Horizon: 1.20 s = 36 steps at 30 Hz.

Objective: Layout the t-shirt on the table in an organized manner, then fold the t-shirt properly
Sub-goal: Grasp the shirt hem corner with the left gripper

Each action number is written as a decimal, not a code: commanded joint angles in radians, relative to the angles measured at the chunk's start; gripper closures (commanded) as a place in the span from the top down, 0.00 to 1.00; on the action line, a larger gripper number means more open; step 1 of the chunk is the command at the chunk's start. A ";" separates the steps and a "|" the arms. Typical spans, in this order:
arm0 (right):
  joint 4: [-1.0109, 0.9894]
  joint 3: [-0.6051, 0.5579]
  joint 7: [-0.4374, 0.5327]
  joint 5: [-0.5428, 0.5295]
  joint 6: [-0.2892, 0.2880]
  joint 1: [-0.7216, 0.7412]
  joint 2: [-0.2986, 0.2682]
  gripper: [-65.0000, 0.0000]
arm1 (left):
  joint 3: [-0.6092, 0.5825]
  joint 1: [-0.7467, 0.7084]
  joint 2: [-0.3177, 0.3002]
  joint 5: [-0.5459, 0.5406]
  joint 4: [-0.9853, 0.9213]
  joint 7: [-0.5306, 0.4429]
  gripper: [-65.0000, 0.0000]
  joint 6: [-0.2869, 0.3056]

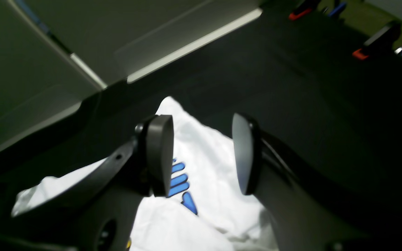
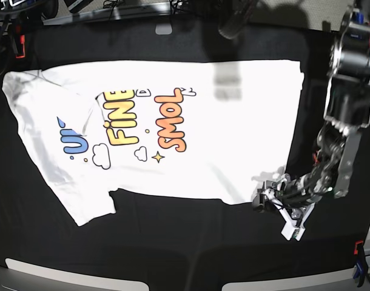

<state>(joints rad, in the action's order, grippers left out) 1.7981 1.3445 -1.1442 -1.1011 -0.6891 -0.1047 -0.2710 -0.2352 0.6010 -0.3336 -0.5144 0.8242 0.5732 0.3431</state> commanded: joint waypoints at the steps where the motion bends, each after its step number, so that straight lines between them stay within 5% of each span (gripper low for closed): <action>1: 0.018 0.003 0.012 -0.037 -0.009 0.005 -0.023 0.41 | 0.006 0.052 -0.003 0.011 -0.039 -0.037 0.49 0.002; 8: 0.018 0.003 0.012 -0.036 -0.009 0.005 -0.023 0.41 | 0.006 0.156 0.003 0.106 -0.320 -0.150 0.49 0.002; 13: 0.018 0.003 0.012 -0.036 -0.009 0.005 -0.023 0.41 | 0.006 0.158 0.002 0.087 -0.375 -0.111 0.49 0.004; 18: 0.018 0.003 0.012 -0.036 -0.009 0.005 -0.023 0.41 | 0.006 0.158 0.004 -0.048 -0.407 -0.023 0.49 0.173; 24: 0.018 0.003 0.012 -0.036 -0.009 0.005 -0.023 0.41 | 0.006 0.161 0.004 -0.074 -0.407 0.010 0.48 0.249; 27: 0.018 0.003 0.012 -0.036 -0.009 0.005 -0.023 0.41 | 0.006 0.161 0.003 -0.074 -0.407 0.006 0.39 0.249; 33: 0.018 0.003 0.012 -0.035 -0.009 0.005 -0.023 0.41 | 0.006 0.161 0.003 -0.061 -0.407 -0.069 0.00 0.249; 36: 0.018 0.003 0.012 -0.035 -0.009 0.005 -0.023 0.41 | 0.006 0.162 0.003 0.035 -0.407 -0.124 0.00 0.249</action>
<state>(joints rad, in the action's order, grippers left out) 1.7981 1.3445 -1.1503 -1.1046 -0.6891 -0.1051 -0.2714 -0.2337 0.7261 -0.3218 -0.4557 0.4046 0.4671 0.5812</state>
